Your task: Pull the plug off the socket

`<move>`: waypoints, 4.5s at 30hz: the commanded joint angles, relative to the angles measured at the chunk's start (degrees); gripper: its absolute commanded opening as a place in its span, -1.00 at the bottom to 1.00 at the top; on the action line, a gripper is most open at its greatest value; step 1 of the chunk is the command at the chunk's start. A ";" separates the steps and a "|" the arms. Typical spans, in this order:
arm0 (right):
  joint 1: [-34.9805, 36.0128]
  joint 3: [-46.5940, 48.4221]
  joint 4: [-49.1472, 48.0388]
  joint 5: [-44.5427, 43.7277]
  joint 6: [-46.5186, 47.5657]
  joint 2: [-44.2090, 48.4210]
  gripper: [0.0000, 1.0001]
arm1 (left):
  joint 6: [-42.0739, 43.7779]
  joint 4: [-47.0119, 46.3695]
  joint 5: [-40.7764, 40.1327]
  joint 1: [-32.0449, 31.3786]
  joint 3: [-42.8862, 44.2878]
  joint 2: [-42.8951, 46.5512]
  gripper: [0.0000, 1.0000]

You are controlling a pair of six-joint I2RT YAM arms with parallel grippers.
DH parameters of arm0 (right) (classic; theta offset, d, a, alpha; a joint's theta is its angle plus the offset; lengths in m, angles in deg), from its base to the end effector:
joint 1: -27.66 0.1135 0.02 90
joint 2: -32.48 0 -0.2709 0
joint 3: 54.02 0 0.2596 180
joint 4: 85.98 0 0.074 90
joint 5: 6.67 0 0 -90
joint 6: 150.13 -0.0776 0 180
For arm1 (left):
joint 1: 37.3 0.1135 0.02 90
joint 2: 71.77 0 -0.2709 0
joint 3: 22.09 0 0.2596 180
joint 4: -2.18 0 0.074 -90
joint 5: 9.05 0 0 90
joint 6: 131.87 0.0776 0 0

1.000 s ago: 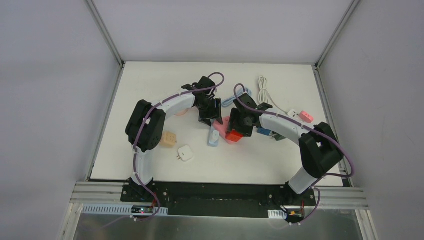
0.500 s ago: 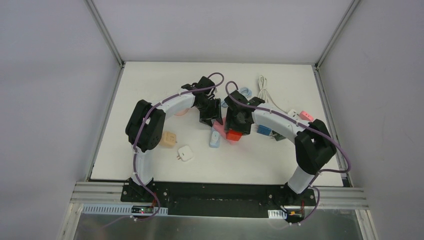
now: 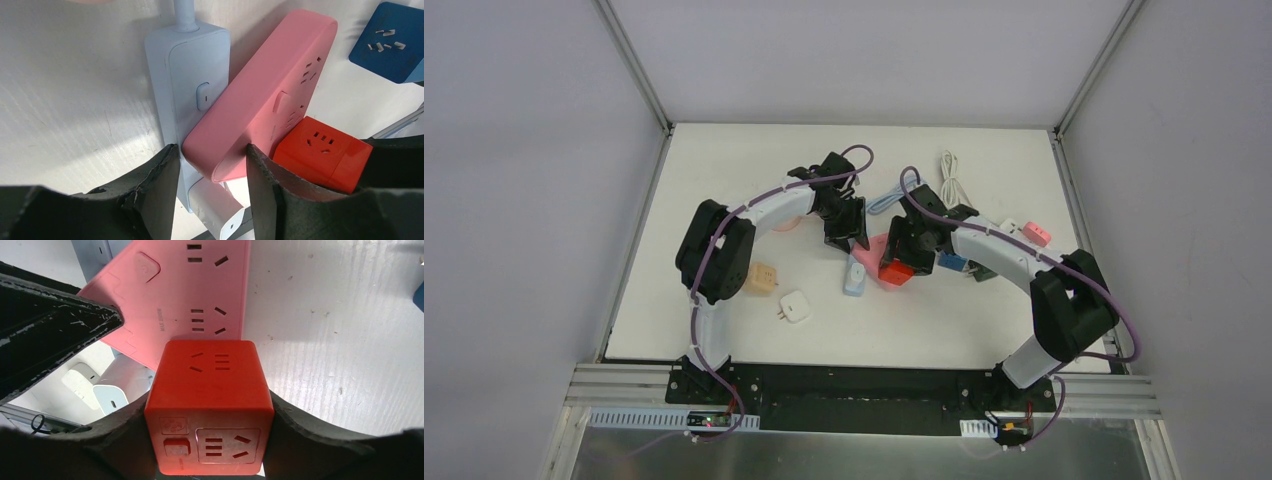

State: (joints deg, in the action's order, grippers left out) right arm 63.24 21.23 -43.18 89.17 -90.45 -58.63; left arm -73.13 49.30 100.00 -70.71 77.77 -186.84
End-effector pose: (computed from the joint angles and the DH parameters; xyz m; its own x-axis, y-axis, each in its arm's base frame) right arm 0.2830 0.2122 0.1843 -0.9136 -0.0361 -0.4051 -0.1861 0.9227 0.3376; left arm 0.3648 -0.2710 0.1603 -0.9677 0.0507 -0.2470 0.1694 0.8562 -0.4881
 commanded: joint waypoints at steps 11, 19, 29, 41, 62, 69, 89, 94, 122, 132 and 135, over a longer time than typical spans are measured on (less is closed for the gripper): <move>5.24 18.12 9.45 -12.17 -0.08 -3.13 -1.00 | 4.20 7.42 -1.65 -1.31 -5.43 -6.89 -0.35; 5.98 21.55 9.24 -7.06 -0.61 -3.71 -1.00 | 3.41 4.78 -0.79 -1.30 -9.72 -6.45 -0.55; 6.32 16.01 1.24 -1.56 2.05 -0.35 -1.00 | 3.14 -0.45 0.98 -1.22 -15.52 -4.82 -0.63; 4.61 18.26 3.71 -1.63 3.23 -0.61 -1.00 | 3.29 1.06 1.24 -1.26 -15.44 -5.30 -0.66; 6.89 29.69 19.10 -12.19 1.53 -9.58 -1.00 | 3.89 3.45 1.53 -1.22 -14.09 -6.98 -0.65; 3.38 19.68 2.73 2.38 1.54 2.41 -1.00 | 3.76 3.95 1.39 -1.22 -13.45 -7.54 -0.65; 6.58 34.24 22.08 -17.10 0.05 -11.89 -1.00 | 4.76 6.70 0.78 -1.22 -10.38 -8.94 -0.65; 5.63 31.16 19.38 -14.10 0.65 -8.57 -1.00 | 4.94 7.17 0.79 -1.22 -9.58 -9.03 -0.65; -4.17 -8.73 16.16 -12.27 -4.16 13.22 -0.37 | -2.46 -2.23 6.56 -1.31 -4.93 1.09 0.10; -4.17 -8.34 18.29 -13.15 -0.60 12.90 0.57 | -3.36 -1.26 2.75 -1.31 -2.58 3.82 0.37; -4.11 -5.75 19.05 -14.28 1.66 13.84 0.83 | -4.28 -2.11 1.14 -1.35 -2.85 5.29 0.49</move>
State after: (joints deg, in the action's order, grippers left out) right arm 59.26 11.08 -26.07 76.89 -91.72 -47.49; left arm -76.19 44.82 105.96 -71.49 74.69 -185.70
